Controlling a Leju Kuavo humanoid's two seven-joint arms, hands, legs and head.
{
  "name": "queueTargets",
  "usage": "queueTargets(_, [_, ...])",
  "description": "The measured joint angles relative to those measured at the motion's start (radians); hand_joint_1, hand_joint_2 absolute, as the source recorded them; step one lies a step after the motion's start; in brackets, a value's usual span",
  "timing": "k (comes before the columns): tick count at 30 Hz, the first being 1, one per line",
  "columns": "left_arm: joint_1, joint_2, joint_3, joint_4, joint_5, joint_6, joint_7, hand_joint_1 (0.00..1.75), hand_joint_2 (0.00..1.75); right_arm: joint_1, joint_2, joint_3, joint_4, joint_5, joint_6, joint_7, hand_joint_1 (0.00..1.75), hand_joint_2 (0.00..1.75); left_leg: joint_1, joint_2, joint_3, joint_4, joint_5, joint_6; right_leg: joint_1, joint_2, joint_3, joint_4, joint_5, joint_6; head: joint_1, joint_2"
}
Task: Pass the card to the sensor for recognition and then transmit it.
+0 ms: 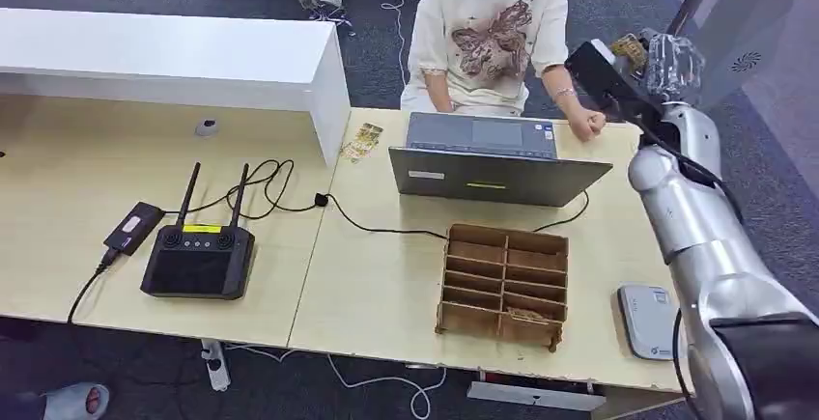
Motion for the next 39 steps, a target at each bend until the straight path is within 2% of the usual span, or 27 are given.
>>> queueTargets(2, [0.0, 0.0, 0.0, 0.0, 0.001, 0.003, -0.003, 0.0, 0.0, 0.026, 0.005, -0.055, -0.041, -0.217, 0.096, -0.078, 1.75, 1.75, 0.0, 0.0, 0.0, 0.0, 0.0, 0.0, 0.0, 0.0, 0.0, 0.0, 0.0, 0.0, 0.0, 0.0])
queueTargets(3, [0.001, 0.0, 0.0, 0.0, 0.001, 0.004, -0.005, 0.0, 0.0, 0.043, 0.008, -0.086, -0.063, -0.298, 0.126, -0.097, 1.75, 1.75, 0.0, 0.0, 0.0, 0.0, 0.0, 0.0, 0.0, 0.0, 0.0, 0.0, 0.0, 0.0, 0.0, 0.0])
queueTargets(6, [0.001, 0.001, 0.0, 0.0, 0.002, 0.006, -0.006, 0.0, 0.0, 0.073, 0.014, -0.148, -0.108, -0.382, 0.162, -0.111, 1.75, 1.75, 0.0, 0.0, -0.001, 0.0, 0.0, 0.0, 0.0, -0.001, 0.0, 0.0, 0.0, 0.0, 0.0, 0.0])
queueTargets(10, [0.001, 0.002, 0.0, 0.0, 0.002, 0.013, -0.006, 0.0, 0.0, 0.107, 0.014, -0.214, -0.159, -0.568, 0.258, -0.141, 1.75, 1.75, 0.0, 0.0, 0.0, 0.0, 0.0, 0.0, 0.0, 0.0, 0.0, 0.0, 0.0, 0.0, 0.0, 0.0])
queueTargets(14, [0.002, 0.003, 0.0, 0.0, 0.002, 0.022, -0.008, 0.0, 0.0, 0.148, 0.002, -0.254, -0.217, -0.76, 0.352, -0.149, 1.75, 1.75, 0.0, 0.0, 0.0, 0.0, 0.0, 0.0, 0.0, 0.0, 0.0, 0.0, 0.0, 0.0, 0.0, 0.0])
queueTargets(18, [0.003, 0.005, 0.0, 0.0, 0.002, 0.029, -0.01, 0.0, 0.0, 0.19, -0.025, -0.28, -0.267, -0.922, 0.415, -0.149, 1.75, 1.75, 0.0, 0.0, -0.001, 0.0, 0.0, 0.0, 0.0, -0.001, -0.001, 0.0, 0.0, 0.0, 0.0, 0.0])
queueTargets(26, [0.004, 0.01, 0.0, 0.0, 0.002, 0.029, -0.011, 0.0, 0.0, 0.231, -0.064, -0.297, -0.319, -0.973, 0.437, -0.149, 1.75, 1.75, 0.0, 0.0, 0.0, 0.0, 0.0, 0.0, 0.0, 0.0, -0.001, 0.0, 0.0, 0.0, 0.0, 0.0])
queueTargets(34, [0.007, 0.01, 0.0, 0.0, 0.003, 0.032, -0.019, 0.0, 0.0, 0.262, -0.095, -0.299, -0.357, -1.078, 0.471, -0.147, 1.75, 1.75, 0.0, 0.0, 0.0, 0.0, 0.0, 0.0, 0.0, 0.001, -0.001, 0.0, 0.0, 0.0, 0.0, 0.0])
queueTargets(37, [0.007, 0.01, 0.0, 0.0, 0.003, 0.032, -0.021, 0.0, 0.0, 0.284, -0.106, -0.311, -0.377, -1.149, 0.5, -0.159, 1.75, 1.75, 0.0, 0.0, 0.0, 0.0, 0.0, 0.0, 0.0, 0.0, -0.001, -0.001, 0.0, 0.0, 0.0, 0.0])
queueTargets(39, [0.009, 0.01, 0.0, 0.0, 0.003, 0.032, -0.027, 0.0, 0.0, 0.33, -0.124, -0.329, -0.422, -1.239, 0.532, -0.17, 1.75, 1.75, 0.0, -0.003, -0.001, 0.0, 0.0, 0.0, 0.0, -0.004, 0.0, -0.001, 0.0, 0.0, 0.001, 0.0])
